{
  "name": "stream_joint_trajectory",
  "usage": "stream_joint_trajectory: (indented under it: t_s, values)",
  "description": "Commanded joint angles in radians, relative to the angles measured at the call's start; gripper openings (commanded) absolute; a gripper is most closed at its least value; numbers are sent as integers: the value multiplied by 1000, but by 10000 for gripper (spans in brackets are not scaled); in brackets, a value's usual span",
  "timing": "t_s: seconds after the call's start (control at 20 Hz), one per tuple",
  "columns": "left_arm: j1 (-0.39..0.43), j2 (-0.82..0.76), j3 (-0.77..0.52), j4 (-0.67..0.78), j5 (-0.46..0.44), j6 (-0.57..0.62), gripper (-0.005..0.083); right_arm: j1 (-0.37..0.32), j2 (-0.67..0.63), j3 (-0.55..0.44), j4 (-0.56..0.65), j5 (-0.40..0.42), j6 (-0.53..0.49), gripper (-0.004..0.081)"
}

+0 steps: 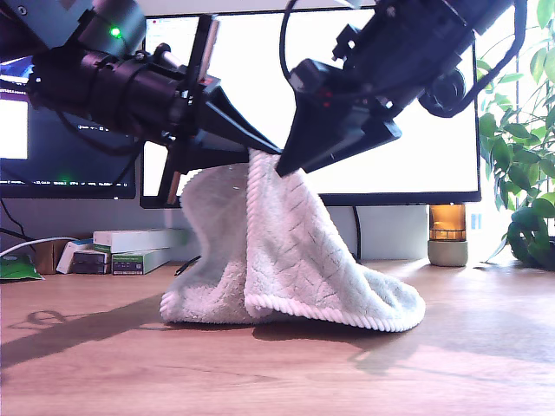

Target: Fold the tea towel to a neat square and place it to the right

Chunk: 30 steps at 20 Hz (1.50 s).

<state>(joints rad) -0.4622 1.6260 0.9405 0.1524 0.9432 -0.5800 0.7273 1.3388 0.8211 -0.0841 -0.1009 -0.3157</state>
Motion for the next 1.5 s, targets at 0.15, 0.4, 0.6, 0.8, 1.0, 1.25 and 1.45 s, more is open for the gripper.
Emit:
stream_joint_trajectory:
  t_s: [0.15, 0.4, 0.6, 0.8, 1.0, 1.25, 1.45]
  values:
    - [-3, 18, 6, -3, 97, 37, -22, -10, -5, 6, 11, -4, -61, 385]
    - [-3, 18, 6, -5, 156, 50, -22, -35, -5, 6, 11, -68, -78, 246]
    - [-2, 18, 6, 3, 147, 58, -22, -34, -5, 6, 34, -118, -78, -10]
    - [9, 18, 6, 2, 141, 66, 101, -36, -5, 7, 34, -117, -77, -11]
    - [17, 17, 6, 2, 154, 93, 324, -37, -5, 8, 34, -98, -77, -11]
    - [54, 6, 6, -10, 192, 164, 332, -43, -5, 8, 34, -98, -77, -11]
    - [92, -53, 6, -92, 137, 278, 322, -43, -5, 8, 33, -98, -77, -11]
